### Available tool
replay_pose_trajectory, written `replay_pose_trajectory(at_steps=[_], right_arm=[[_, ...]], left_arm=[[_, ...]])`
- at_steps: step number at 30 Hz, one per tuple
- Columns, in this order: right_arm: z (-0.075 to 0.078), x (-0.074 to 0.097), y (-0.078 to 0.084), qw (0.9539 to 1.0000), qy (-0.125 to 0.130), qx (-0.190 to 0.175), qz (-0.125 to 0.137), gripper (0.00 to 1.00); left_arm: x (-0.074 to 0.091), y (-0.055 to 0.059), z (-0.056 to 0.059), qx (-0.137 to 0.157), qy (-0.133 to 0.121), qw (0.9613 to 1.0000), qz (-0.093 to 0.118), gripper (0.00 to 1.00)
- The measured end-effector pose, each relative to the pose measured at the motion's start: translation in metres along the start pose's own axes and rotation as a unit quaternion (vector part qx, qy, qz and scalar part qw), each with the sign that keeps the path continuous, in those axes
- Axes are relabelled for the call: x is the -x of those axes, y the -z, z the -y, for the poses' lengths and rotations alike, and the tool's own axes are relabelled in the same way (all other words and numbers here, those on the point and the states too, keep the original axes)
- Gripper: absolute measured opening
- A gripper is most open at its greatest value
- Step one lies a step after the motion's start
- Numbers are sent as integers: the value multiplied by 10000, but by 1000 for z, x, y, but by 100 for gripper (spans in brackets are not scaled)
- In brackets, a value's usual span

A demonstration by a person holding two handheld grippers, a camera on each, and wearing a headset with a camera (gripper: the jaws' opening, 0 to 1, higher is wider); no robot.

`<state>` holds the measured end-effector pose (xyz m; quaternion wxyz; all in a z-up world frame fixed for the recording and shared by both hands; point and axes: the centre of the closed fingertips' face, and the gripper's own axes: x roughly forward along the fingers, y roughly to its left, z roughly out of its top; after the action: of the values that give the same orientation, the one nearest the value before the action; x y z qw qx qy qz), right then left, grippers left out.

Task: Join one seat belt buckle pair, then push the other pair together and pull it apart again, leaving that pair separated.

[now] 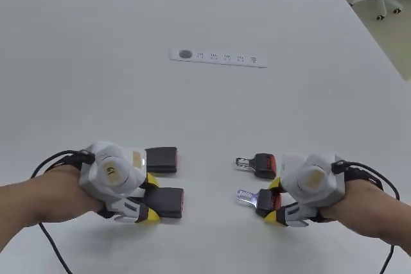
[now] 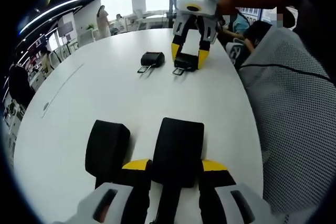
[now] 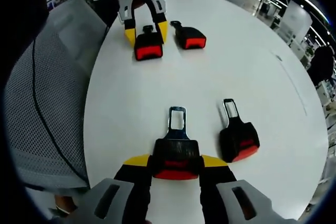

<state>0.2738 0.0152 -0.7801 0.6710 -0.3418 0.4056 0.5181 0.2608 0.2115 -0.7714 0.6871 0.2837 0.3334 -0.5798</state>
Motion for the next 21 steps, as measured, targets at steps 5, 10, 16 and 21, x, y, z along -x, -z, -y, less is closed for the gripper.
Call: replay_pose_trajectory(at_steps=[5,10,16,21], right_arm=[[-2,-1,-1,9997,-198,141,-35,33],[-5,-3,-3,9992,-245,256,-161,33],[-5,-2,-4,9991,-282,202,-251,32],[-5,-2,-2,9989,-291,268,-241,32]], left_arm=[[-1,2,-1,-108,9,9999,-53,35],[0,2,0,43,-21,10000,-40,34],[0,3,-1,138,-77,9999,-12,34],[-1,4,-1,177,-96,9998,-26,34]])
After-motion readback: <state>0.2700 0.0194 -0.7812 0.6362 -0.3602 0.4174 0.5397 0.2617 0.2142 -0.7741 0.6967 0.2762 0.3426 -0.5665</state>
